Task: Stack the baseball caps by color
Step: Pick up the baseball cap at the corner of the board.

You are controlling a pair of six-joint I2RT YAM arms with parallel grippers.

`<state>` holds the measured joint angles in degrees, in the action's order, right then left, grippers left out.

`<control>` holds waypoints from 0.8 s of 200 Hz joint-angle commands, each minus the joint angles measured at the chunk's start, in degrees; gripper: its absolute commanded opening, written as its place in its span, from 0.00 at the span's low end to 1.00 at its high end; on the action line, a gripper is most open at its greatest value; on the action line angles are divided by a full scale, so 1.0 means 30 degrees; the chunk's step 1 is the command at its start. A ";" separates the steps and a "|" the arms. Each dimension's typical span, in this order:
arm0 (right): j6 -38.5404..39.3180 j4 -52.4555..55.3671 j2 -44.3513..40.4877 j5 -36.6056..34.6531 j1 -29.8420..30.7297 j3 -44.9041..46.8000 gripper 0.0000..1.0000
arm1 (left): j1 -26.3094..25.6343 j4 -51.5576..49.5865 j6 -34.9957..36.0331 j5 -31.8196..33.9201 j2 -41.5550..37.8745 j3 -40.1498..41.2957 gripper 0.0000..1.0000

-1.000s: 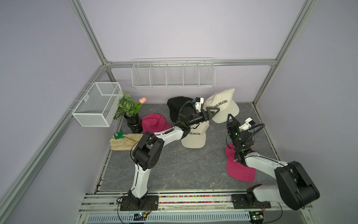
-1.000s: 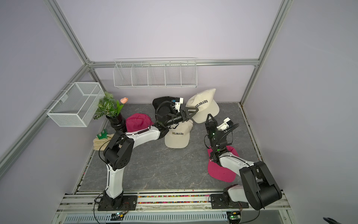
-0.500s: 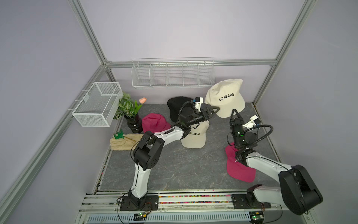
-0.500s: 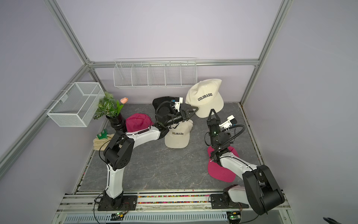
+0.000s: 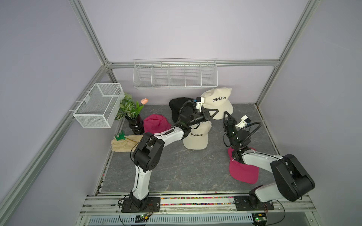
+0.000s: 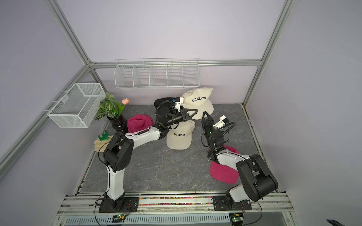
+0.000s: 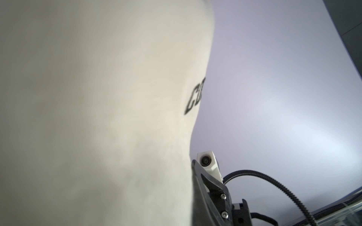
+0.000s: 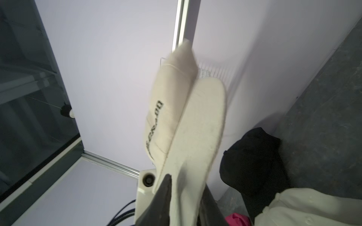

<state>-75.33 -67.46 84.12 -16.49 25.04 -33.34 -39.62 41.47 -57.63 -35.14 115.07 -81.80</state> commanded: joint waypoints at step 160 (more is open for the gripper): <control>1.5310 1.3715 -0.1112 0.9891 -0.6886 -0.4835 0.89 | 0.2717 -1.7912 1.8482 0.5812 -0.8022 0.2144 0.00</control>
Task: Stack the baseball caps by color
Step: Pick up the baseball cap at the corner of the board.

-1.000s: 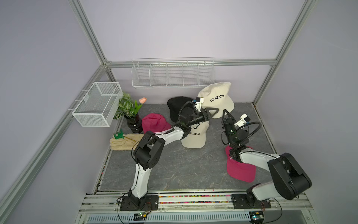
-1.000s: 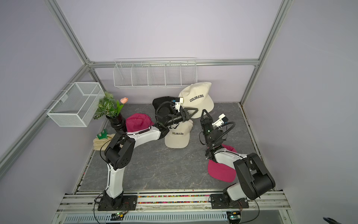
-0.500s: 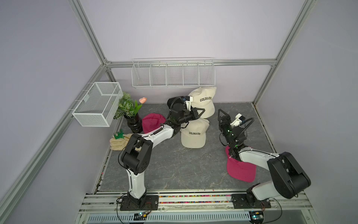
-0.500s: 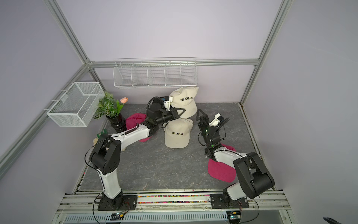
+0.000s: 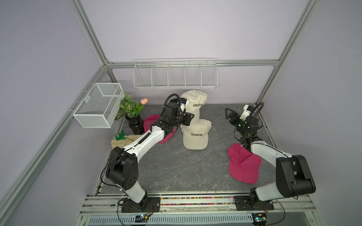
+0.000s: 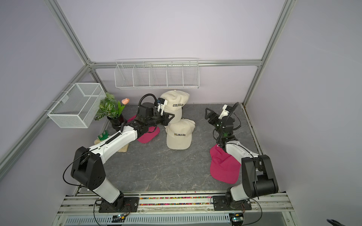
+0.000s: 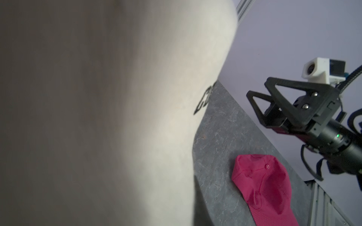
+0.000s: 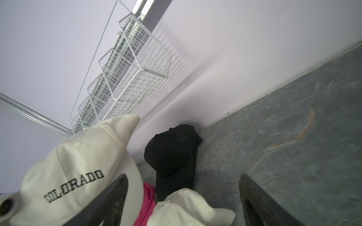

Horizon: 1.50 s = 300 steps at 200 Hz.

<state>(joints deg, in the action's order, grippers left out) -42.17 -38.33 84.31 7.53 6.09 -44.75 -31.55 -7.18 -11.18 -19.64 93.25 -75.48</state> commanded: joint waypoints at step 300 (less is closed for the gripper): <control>1.9010 2.3804 0.0933 1.7060 0.2914 -1.2124 0.89 | 0.1171 -1.3478 2.0103 -1.0890 -0.1644 -0.1893 0.00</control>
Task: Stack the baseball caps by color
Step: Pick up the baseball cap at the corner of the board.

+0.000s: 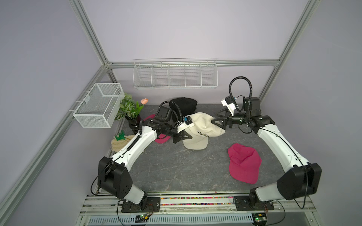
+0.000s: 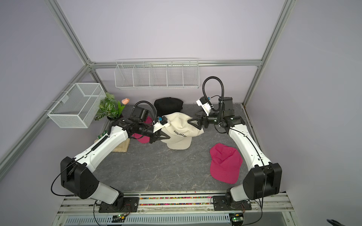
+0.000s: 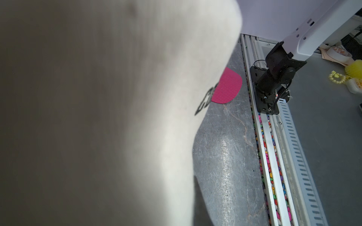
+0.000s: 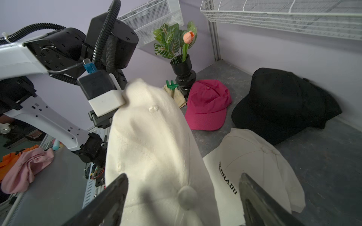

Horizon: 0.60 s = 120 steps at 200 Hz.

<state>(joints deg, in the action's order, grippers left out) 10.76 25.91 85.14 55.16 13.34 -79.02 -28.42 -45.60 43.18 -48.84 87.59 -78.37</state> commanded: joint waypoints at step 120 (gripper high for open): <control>0.9289 1.0897 0.2593 0.5131 0.1617 -0.4333 0.77 | 0.1711 -0.1177 0.1809 -0.1280 0.2206 -0.2294 0.00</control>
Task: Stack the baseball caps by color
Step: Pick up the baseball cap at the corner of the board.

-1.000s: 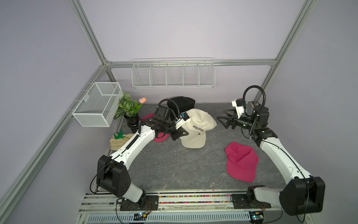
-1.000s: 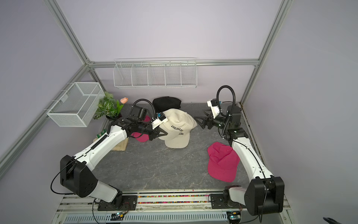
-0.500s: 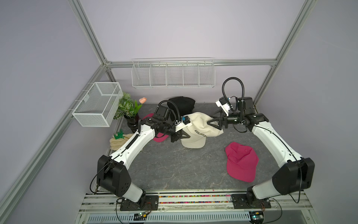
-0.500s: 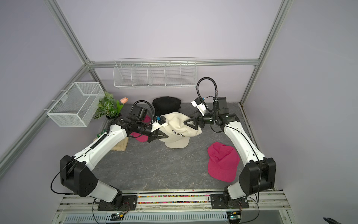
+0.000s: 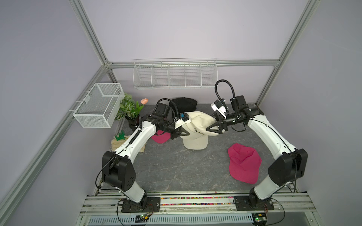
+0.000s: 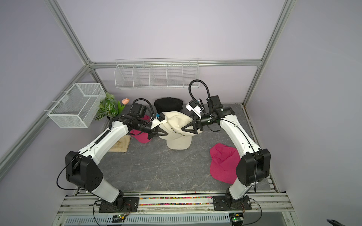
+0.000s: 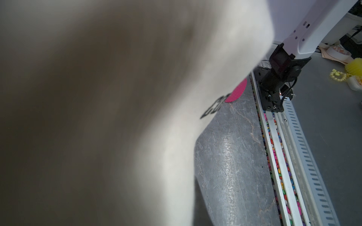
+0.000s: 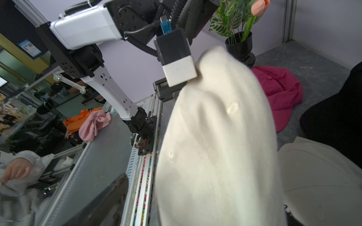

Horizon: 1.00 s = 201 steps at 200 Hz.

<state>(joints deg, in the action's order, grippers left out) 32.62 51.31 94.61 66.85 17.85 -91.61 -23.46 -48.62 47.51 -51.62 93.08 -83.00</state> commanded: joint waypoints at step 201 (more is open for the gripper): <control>-0.5861 -1.0241 -0.6028 -0.0521 0.0787 0.5232 0.07 | 0.0279 0.5777 -0.5288 0.6722 0.1117 0.0125 0.00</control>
<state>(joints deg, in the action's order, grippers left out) 21.54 28.82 81.80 62.41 19.44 -78.91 -25.36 -34.02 35.99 -40.73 96.12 -84.40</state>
